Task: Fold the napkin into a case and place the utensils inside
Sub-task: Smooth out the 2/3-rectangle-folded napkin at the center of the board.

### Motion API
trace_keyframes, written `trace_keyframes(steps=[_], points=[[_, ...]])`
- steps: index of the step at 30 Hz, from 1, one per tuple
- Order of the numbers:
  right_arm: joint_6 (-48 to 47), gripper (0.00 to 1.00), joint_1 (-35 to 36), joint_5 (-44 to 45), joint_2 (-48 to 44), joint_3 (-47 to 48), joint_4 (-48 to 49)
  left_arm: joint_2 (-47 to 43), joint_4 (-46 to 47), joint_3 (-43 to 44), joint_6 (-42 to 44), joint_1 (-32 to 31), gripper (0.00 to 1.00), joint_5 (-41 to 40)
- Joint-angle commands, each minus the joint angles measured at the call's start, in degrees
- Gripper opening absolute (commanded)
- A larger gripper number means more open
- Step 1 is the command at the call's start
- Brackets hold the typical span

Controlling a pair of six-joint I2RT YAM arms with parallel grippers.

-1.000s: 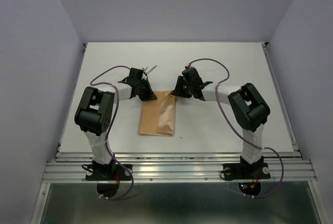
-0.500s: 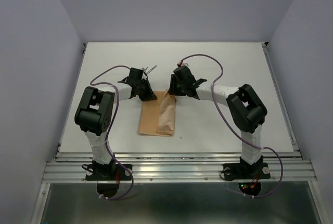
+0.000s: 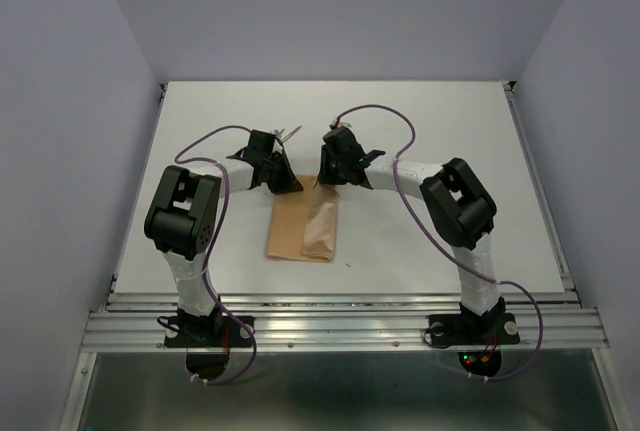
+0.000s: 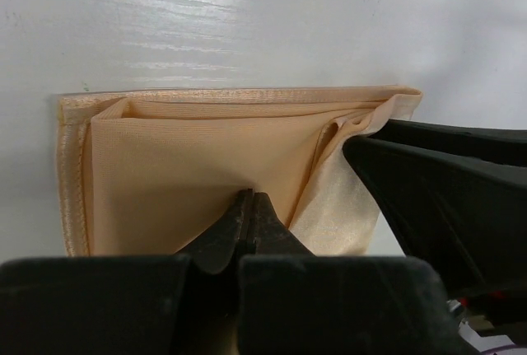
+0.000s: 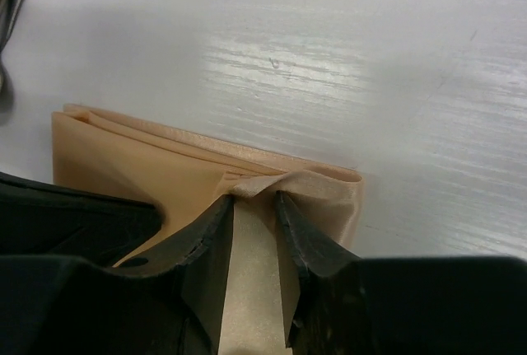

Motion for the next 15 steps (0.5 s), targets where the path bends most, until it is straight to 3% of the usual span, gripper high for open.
trace_keyframes(steps=[1, 15], points=[[0.08, 0.32, 0.88, -1.29, 1.39, 3.48, 0.1, 2.73, -2.69, -0.02, 2.35, 0.07, 0.0, -1.82], [0.34, 0.32, 1.4, -1.3, 4.03, 6.21, -0.51, 4.14, -2.77, 1.38, 2.61, -0.02, 0.0, -1.11]])
